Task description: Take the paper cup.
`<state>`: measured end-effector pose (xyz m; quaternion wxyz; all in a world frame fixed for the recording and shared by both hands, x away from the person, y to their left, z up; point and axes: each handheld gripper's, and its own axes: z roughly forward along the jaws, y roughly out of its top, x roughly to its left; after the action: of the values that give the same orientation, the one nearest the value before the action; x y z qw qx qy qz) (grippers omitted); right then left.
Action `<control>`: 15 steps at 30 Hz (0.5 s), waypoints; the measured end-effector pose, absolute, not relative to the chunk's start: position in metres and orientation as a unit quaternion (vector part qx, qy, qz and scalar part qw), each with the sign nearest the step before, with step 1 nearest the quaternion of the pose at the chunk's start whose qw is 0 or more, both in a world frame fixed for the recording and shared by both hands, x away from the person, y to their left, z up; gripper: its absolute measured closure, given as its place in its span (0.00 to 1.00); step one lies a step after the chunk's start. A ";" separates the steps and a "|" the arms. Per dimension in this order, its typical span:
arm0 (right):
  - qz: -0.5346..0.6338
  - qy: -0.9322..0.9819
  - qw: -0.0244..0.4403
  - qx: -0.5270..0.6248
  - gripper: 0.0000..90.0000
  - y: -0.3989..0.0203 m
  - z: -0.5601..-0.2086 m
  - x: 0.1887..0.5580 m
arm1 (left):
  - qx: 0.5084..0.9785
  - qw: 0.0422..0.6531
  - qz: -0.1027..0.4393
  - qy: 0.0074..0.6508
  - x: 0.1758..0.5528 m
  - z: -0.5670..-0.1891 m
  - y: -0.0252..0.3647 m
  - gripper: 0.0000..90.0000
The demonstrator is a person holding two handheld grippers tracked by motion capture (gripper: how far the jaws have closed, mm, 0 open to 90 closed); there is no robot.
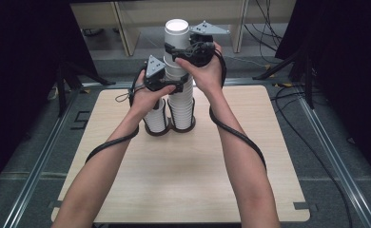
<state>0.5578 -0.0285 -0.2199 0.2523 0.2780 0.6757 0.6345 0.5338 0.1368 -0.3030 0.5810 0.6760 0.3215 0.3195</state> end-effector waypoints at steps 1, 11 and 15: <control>0.636 0.675 0.246 0.279 0.24 -0.028 -0.219 0.557 | 0.676 0.581 0.319 0.321 0.534 -0.303 0.137 0.06; 0.644 0.669 0.252 0.274 0.24 -0.030 -0.214 0.556 | 0.682 0.574 0.320 0.320 0.534 -0.302 0.137 0.06; 0.654 0.660 0.251 0.272 0.24 -0.031 -0.213 0.556 | 0.682 0.573 0.321 0.320 0.534 -0.302 0.137 0.06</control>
<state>0.5558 -0.0310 -0.2126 0.2505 0.2715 0.6598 0.6544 0.5341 0.1369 -0.3024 0.5734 0.6823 0.3200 0.3214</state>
